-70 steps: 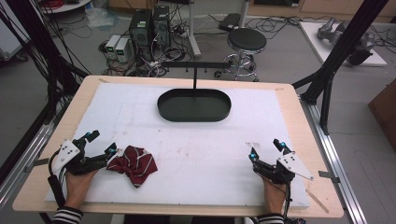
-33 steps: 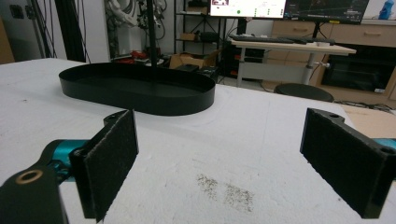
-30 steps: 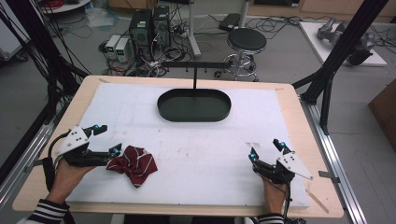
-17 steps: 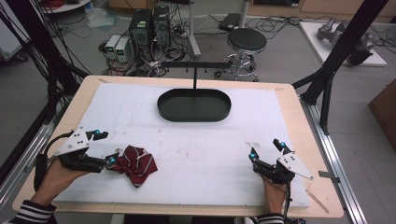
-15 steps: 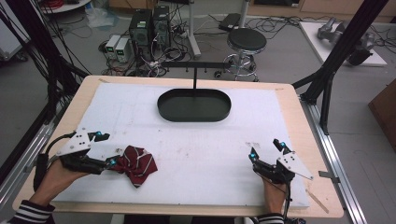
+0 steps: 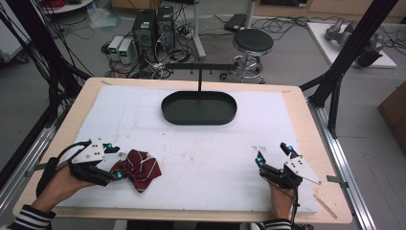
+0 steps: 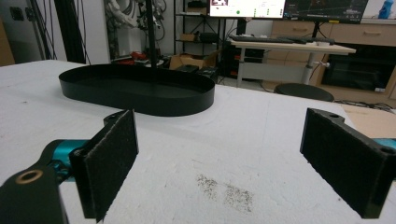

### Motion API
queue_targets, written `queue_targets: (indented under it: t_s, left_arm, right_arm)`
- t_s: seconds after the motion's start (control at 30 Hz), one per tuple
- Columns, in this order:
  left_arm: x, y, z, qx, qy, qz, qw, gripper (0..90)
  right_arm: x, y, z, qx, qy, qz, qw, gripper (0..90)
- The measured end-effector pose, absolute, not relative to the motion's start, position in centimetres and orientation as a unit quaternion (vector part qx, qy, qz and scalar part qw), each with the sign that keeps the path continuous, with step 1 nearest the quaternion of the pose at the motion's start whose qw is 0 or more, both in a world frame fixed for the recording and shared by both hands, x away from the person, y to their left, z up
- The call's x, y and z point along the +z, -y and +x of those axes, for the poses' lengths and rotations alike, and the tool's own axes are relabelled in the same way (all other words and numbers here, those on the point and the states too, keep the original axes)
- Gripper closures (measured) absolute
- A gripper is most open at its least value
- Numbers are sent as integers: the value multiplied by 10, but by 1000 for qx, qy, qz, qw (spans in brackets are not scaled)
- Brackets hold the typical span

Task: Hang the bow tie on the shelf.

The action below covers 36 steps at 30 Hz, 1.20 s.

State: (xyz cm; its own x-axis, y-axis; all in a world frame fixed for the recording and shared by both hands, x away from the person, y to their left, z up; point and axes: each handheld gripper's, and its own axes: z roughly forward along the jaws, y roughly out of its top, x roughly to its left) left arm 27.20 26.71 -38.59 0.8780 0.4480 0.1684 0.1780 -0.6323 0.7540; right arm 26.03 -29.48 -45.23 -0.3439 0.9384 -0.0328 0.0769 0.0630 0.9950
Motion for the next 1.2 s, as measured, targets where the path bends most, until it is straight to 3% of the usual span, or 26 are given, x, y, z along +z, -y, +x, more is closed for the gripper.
queue_targets:
  t_s: [0.47,1.2]
  left_arm:
    - [-402,-255,271,133,-164,909,360,300]
    - [-421,-255,276,119,-195,930,288,421]
  right_arm:
    - [-452,296,260,550,-608,417,393,104]
    - [-453,296,259,552,-605,420,390,104]
